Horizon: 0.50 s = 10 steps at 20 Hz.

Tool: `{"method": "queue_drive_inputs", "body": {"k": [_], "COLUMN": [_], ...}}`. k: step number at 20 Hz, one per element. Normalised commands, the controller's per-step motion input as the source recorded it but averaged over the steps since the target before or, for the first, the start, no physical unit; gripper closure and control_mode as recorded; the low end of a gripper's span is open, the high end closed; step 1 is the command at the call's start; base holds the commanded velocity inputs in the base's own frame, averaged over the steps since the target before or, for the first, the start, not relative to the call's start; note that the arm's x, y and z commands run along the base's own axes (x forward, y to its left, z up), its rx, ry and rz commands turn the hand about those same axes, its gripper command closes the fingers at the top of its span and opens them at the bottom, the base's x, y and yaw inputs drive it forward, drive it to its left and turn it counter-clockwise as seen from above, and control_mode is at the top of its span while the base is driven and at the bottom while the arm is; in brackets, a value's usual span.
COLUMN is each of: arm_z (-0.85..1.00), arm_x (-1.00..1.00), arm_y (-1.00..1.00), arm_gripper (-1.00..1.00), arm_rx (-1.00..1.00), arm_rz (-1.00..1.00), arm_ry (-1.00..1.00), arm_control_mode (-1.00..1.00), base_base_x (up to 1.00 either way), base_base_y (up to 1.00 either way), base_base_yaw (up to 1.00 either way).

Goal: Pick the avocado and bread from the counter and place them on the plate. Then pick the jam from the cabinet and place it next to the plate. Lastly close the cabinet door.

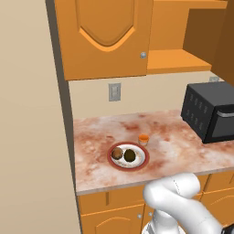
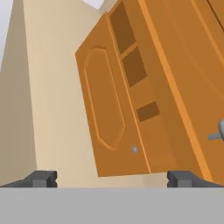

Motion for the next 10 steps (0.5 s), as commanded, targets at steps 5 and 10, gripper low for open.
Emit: {"method": "queue_drive_inputs", "body": {"k": [5,10], "arm_z": [-0.07,-0.13], "arm_x": [0.63,0.65], "arm_y": [-0.13,-0.14], "arm_gripper": [-1.0,-1.0], "arm_rx": [0.01,0.03], "arm_rz": [0.11,0.16], "arm_ry": [0.0,0.03], "arm_control_mode": [-1.0,-1.0], "base_base_x": [0.0,0.0], "base_base_y": [0.0,0.0], "base_base_yaw": [0.0,0.0]}}
